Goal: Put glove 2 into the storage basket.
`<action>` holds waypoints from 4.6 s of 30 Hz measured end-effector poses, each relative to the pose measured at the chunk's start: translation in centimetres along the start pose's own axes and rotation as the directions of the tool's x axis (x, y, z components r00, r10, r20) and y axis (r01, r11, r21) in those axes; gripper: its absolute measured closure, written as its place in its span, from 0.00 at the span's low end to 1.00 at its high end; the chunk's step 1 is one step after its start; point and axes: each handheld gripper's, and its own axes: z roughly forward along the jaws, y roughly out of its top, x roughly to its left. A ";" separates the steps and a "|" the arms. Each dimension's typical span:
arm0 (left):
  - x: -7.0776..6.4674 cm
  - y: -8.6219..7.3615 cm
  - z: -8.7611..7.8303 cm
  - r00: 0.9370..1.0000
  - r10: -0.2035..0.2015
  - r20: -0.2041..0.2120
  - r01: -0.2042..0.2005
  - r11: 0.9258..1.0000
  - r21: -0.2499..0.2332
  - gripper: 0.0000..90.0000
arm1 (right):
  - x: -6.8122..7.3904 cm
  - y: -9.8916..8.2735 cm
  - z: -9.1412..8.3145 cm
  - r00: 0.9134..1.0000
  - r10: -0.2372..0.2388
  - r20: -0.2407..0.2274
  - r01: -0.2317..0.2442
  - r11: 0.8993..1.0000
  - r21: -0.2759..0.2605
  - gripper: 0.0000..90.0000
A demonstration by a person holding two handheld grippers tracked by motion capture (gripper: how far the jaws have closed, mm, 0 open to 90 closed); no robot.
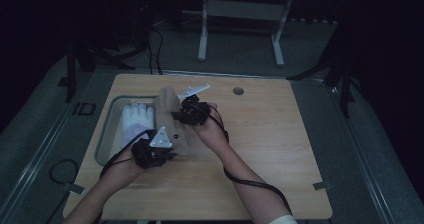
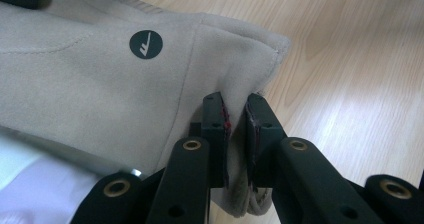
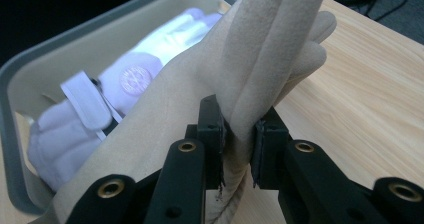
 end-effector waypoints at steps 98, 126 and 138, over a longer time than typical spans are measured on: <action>-1.6 -1.1 1.5 0.971 -0.183 0.154 0.221 0.931 -0.290 0.16 | -1.6 -5.1 -1.4 0.998 -0.065 -0.011 0.066 0.997 0.035 0.17; -4.9 -1.0 9.4 0.966 -0.108 0.236 0.159 0.966 -0.207 0.16 | -3.9 -15.7 -4.3 0.999 -0.033 -0.014 0.034 0.999 0.032 0.16; -5.9 -1.0 11.6 0.961 -0.067 0.267 0.115 0.979 -0.168 0.16 | -4.7 -18.3 -5.2 1.000 -0.023 0.004 0.022 0.998 0.055 0.15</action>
